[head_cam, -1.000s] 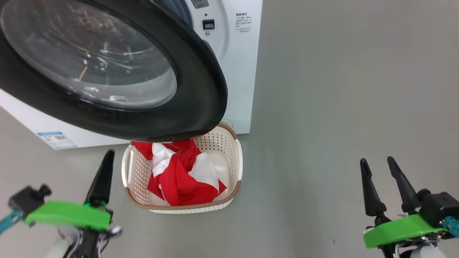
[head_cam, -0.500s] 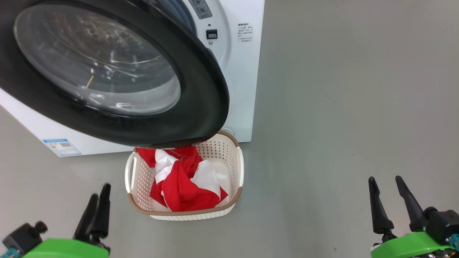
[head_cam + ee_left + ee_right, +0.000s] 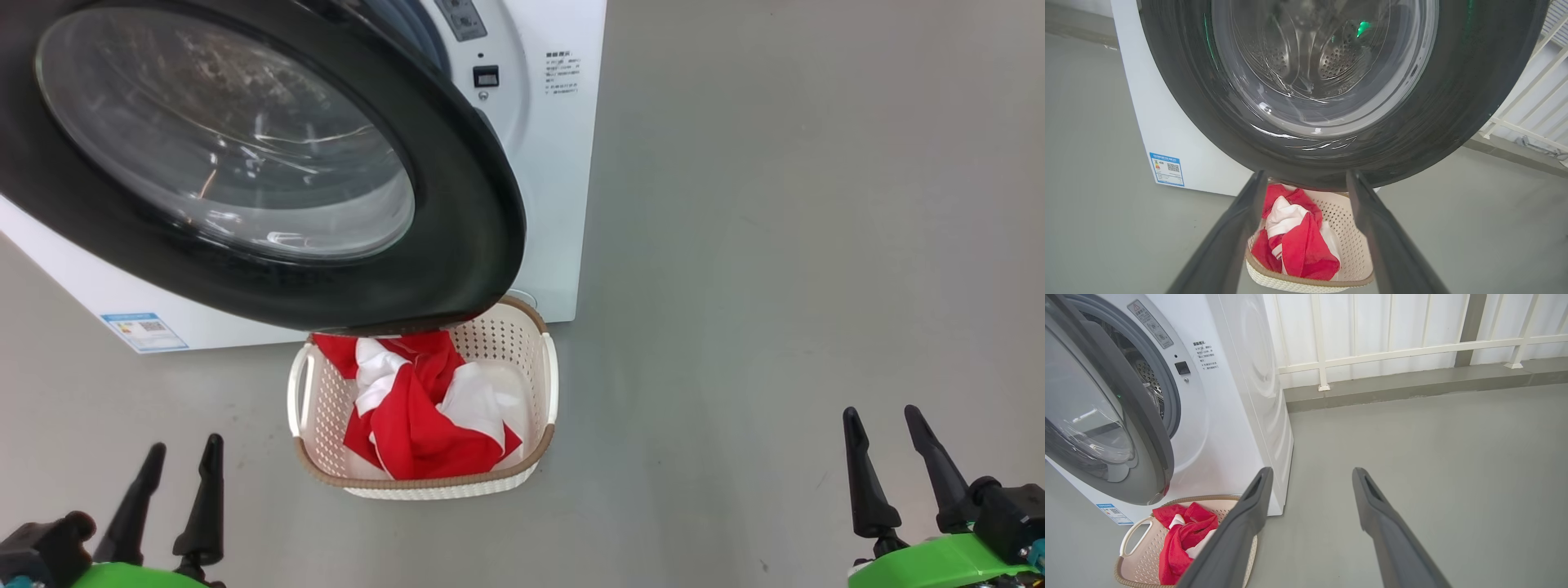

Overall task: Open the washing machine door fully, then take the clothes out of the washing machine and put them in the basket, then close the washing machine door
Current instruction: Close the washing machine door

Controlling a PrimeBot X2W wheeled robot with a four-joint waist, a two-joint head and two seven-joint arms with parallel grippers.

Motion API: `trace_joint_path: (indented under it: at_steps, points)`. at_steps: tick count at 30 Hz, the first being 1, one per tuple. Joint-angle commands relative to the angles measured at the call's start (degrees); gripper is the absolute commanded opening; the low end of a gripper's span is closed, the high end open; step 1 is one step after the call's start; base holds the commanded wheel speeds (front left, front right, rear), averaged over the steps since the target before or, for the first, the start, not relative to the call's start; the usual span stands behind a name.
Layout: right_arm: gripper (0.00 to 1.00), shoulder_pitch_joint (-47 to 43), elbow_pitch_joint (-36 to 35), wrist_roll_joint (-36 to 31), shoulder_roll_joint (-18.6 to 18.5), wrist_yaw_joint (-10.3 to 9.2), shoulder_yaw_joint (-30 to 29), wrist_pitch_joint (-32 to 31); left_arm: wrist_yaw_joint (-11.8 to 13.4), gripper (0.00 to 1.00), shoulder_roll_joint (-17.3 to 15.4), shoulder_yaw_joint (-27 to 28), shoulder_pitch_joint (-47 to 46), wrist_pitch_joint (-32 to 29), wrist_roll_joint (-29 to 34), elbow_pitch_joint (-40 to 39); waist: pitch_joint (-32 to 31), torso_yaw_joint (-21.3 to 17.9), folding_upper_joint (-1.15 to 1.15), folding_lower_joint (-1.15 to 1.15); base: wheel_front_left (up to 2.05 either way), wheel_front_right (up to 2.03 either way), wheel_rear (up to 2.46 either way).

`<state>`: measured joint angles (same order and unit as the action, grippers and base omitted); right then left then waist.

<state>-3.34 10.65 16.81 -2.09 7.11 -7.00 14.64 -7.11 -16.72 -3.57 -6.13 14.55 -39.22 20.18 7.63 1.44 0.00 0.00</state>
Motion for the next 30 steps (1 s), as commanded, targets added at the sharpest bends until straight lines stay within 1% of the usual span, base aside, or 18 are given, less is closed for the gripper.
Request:
trace_joint_path:
  at_steps: [1,4,7,9,13,27,28,29,30]
  points:
    - [1.00,0.58,-1.59,0.03,-0.78,0.37,0.89,0.36,-0.37,1.00,-0.91,3.44,-0.19,0.44,3.25,-2.00,0.00,0.02,0.00,0.00,0.00,0.00,0.00]
    - [1.00,0.72,-1.67,0.10,-0.78,0.37,0.76,0.36,-0.37,1.00,1.01,6.92,0.58,0.44,12.13,-4.80,0.04,0.05,0.00,0.00,0.00,0.00,0.00]
    - [1.00,0.84,-1.81,0.26,-0.78,0.37,0.58,0.36,-0.37,1.00,2.97,9.00,1.54,0.44,19.31,-7.29,-0.06,0.01,0.00,0.00,0.00,0.00,0.00]
    - [1.00,0.82,-1.82,0.32,-0.78,0.37,0.53,0.36,-0.37,1.00,4.49,9.98,2.21,0.44,21.89,-8.17,-0.17,-0.07,0.00,0.00,0.00,0.00,0.00]
    - [1.00,0.63,-1.66,0.30,-0.78,0.37,0.50,0.36,-0.37,1.00,5.97,10.42,3.09,0.44,23.48,-7.46,-0.46,-0.11,0.00,0.00,0.00,0.00,0.00]
    - [1.00,0.16,-1.72,-0.06,-0.78,0.37,0.73,0.36,-0.37,1.00,6.39,10.25,2.91,0.45,23.24,-7.03,-1.18,0.67,0.00,0.00,0.00,0.00,0.00]
    - [0.63,0.17,-1.87,0.20,-0.78,0.37,0.85,0.36,-0.37,1.00,6.52,9.95,2.84,0.45,23.29,-7.00,-1.19,0.97,0.00,0.00,0.00,0.00,0.00]
    - [0.04,0.25,-1.95,0.38,-0.78,0.37,1.16,0.36,-0.37,1.00,6.69,9.66,2.77,0.45,23.24,-6.98,-1.20,1.28,0.00,0.00,0.00,0.00,0.00]
    - [0.04,0.25,-1.95,0.38,-0.78,0.37,1.16,0.36,-0.37,1.00,6.69,9.66,2.77,0.45,23.24,-6.98,-1.20,1.28,0.00,0.00,0.00,0.00,0.00]
